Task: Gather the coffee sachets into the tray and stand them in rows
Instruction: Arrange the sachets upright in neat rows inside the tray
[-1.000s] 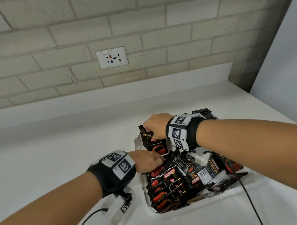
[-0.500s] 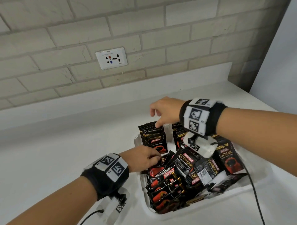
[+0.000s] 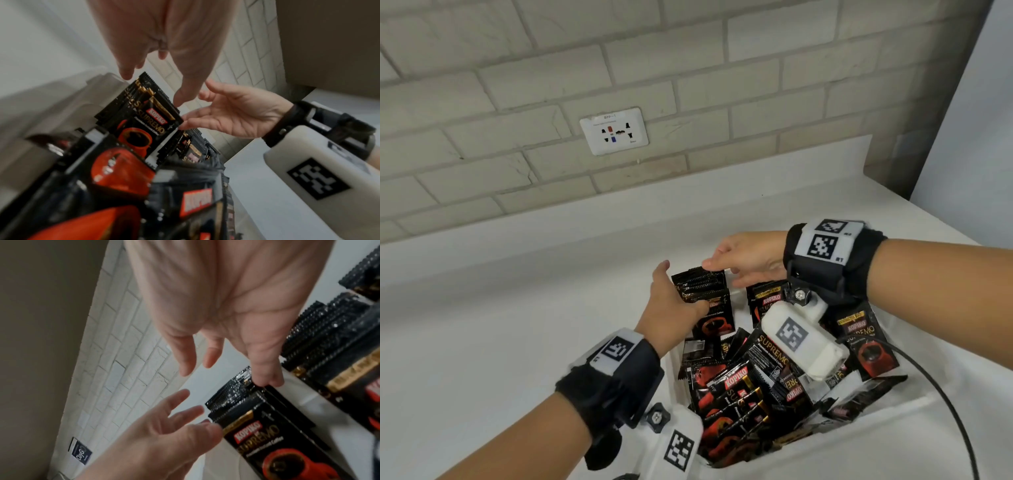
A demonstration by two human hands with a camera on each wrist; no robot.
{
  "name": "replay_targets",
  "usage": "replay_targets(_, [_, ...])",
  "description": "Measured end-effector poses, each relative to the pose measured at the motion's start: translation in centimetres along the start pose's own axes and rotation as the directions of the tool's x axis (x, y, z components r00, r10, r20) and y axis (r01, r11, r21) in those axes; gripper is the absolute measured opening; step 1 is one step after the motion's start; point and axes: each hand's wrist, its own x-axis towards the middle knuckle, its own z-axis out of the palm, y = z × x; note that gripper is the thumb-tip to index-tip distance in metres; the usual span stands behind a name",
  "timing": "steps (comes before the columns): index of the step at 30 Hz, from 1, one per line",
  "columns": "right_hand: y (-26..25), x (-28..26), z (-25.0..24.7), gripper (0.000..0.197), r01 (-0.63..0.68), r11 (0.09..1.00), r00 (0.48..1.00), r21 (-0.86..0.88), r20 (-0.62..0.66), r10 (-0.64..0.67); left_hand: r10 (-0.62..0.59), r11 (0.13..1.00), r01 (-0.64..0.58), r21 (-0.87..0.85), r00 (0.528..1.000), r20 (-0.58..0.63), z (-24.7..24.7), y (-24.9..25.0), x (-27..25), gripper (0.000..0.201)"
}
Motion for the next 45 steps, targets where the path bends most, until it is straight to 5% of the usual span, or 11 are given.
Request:
replay_targets(4, [0.0,0.6,1.0,0.038,-0.034,0.992,0.999,0.123,0.038,0.029,-0.051,0.999,0.051,-0.004,0.997,0.064,0.6,0.6,0.1,0.094])
replay_targets(13, [0.6,1.4,1.7,0.035,-0.044,0.959,0.997,0.280,0.069,0.025,-0.059,0.997,0.064,-0.048,0.994,0.089,0.8,0.5,0.5,0.095])
replay_targets(17, [-0.3,-1.0,0.2,0.044,0.076,0.992,0.997,0.104,0.026,-0.079,-0.006,1.000,0.006,-0.007,0.998,0.058,-0.1,1.1,-0.6,0.088])
replay_targets(20, [-1.1,-3.5,-1.6,0.026,0.232,0.953,0.968,-0.194,-0.052,-0.246,0.155,0.975,-0.154,0.162,0.988,0.012,-1.0,1.2,-2.2,0.077])
replay_targets(23, [-0.6,-6.2,-2.9,0.015,0.302,0.859,0.947,-0.413,0.025,-0.321,0.167,0.908,-0.268,0.322,0.936,0.310,-0.8,1.6,-4.8,0.059])
replay_targets(25, [0.7,-7.4,-3.1,0.012,0.289,0.803,0.957,-0.521,0.162,-0.239,0.079,0.927,-0.253,0.276,0.852,0.518,0.2,1.6,-6.0,0.059])
replay_targets(27, [2.5,-7.9,-2.8,0.023,0.247,0.668,0.966,-0.702,0.235,-0.111,0.088,0.921,-0.283,0.267,0.820,0.566,1.1,1.4,-6.4,0.067])
replay_targets(29, [4.7,-7.7,-2.5,0.039,0.205,0.543,0.975,-0.814,0.221,-0.037,0.060,0.832,-0.337,0.440,0.844,0.533,1.7,1.4,-6.4,0.093])
replay_targets(31, [6.4,-7.6,-2.3,0.051,0.164,0.532,0.983,-0.831,0.181,-0.022,0.074,0.734,-0.370,0.569,0.878,0.474,1.7,1.3,-6.6,0.109])
replay_targets(39, [8.6,-6.4,-1.6,0.066,0.147,0.515,0.984,-0.844,0.177,0.009,0.167,0.764,-0.430,0.481,0.853,0.495,0.6,1.0,-7.9,0.097])
replay_targets(45, [7.5,-6.9,-1.5,0.062,0.164,0.560,0.985,-0.812,0.163,-0.052,0.355,0.743,-0.456,0.490,0.889,0.288,-2.4,0.0,-4.4,0.058])
